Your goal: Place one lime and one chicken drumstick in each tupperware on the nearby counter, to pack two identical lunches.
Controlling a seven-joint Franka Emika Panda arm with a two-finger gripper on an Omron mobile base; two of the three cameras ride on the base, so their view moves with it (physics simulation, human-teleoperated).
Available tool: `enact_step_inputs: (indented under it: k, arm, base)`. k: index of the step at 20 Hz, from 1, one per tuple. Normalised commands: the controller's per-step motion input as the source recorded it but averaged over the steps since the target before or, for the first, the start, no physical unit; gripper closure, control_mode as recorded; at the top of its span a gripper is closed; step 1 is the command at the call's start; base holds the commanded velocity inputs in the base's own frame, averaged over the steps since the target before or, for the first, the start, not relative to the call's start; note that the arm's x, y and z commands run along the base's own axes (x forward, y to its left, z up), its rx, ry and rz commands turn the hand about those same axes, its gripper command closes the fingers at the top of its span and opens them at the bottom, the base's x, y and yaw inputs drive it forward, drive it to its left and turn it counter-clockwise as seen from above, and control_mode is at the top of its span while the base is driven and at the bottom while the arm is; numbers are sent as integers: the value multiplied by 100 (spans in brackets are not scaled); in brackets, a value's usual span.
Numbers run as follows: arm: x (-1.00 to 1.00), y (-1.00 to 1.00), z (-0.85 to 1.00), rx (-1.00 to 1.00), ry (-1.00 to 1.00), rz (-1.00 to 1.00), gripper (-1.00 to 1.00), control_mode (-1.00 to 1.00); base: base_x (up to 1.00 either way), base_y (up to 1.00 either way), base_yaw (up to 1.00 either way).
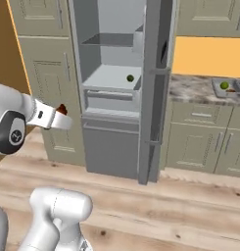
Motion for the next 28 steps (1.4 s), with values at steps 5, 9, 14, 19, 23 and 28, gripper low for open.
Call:
enact_step_inputs:
  k: [5, 9, 14, 19, 23, 28]
  arm:
    - [0, 0, 0, 0, 0, 0, 100, 100]
    - [0, 0, 0, 0, 0, 0, 100, 100]
    - [0, 0, 0, 0, 0, 0, 100, 100]
    - [0, 0, 0, 0, 0, 0, 100, 100]
    - [0, 0, 0, 0, 0, 0, 100, 100]
    - [0, 0, 0, 0, 0, 0, 100, 100]
  base:
    - [-39, -81, -2]
    - [-27, -99, -4]
    - [-4, -100, -3]
    - [0, -100, -3]
    - [0, -100, -2]
    - [27, -77, 0]
